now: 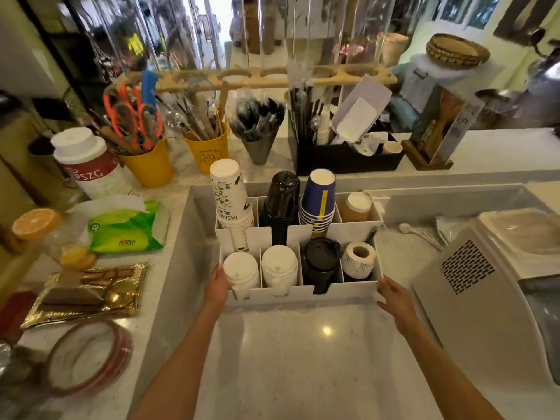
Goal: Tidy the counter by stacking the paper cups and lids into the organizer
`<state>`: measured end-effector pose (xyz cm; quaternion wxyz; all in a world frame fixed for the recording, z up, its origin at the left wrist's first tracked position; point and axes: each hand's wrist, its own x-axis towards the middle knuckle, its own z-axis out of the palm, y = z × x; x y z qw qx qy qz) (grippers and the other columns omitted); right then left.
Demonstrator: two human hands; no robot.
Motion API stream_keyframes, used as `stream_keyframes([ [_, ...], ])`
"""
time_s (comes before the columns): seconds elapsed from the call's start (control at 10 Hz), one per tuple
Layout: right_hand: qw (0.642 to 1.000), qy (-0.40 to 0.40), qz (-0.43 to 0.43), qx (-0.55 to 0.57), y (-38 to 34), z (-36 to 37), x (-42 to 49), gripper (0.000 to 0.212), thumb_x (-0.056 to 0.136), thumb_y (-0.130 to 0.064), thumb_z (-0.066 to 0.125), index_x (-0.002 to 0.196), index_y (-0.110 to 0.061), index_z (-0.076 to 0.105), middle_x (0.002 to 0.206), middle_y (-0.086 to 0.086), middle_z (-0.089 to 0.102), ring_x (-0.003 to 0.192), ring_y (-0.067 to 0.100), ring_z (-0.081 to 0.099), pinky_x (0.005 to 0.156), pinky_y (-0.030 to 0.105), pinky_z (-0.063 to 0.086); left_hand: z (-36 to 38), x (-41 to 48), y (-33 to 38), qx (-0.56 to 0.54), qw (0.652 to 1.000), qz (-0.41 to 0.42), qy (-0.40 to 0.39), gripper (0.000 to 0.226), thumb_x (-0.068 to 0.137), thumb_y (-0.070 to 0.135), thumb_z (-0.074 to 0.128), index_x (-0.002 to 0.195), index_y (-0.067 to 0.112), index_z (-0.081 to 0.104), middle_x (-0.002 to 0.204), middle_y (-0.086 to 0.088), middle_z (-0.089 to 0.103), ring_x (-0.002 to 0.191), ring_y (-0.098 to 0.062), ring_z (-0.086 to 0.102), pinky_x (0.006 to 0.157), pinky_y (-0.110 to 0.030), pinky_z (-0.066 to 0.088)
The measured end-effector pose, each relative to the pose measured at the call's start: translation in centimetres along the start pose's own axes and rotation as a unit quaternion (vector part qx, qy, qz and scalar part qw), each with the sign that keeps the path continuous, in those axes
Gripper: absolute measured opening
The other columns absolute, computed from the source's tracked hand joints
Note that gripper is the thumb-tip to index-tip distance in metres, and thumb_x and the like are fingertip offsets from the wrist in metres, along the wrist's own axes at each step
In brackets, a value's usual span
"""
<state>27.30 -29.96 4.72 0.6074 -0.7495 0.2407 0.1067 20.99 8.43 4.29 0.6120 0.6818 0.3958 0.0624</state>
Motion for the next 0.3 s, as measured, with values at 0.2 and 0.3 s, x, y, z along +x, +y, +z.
stream_keyframes([
  [0.2, 0.986, -0.164, 0.003, -0.028, -1.5, -2.0, -1.6, 0.059, 0.097, -0.034, 0.052, 0.151, -0.024, 0.029, 0.153, 0.003, 0.034, 0.137, 0.029, 0.037, 0.107, 0.052, 0.041, -0.3, -1.7, 0.5, 0.031, 0.999, -0.014, 0.001, 0.040, 0.103, 0.019, 0.034, 0.137, 0.000, 0.044, 0.143, -0.022, 0.047, 0.131, -0.036, 0.045, 0.113, -0.048, 0.036],
  [0.3, 0.995, -0.096, -0.008, -0.029, 0.2, -2.7, -2.7, 0.059, 0.097, -0.036, 0.052, 0.150, -0.021, 0.031, 0.154, 0.006, 0.034, 0.136, 0.030, 0.040, 0.105, 0.050, 0.043, -0.7, -3.5, -0.9, 0.010, 0.998, -0.003, 0.067, 0.048, 0.101, 0.015, 0.039, 0.147, 0.005, 0.030, 0.147, -0.021, 0.043, 0.132, -0.037, 0.043, 0.112, -0.047, 0.034],
])
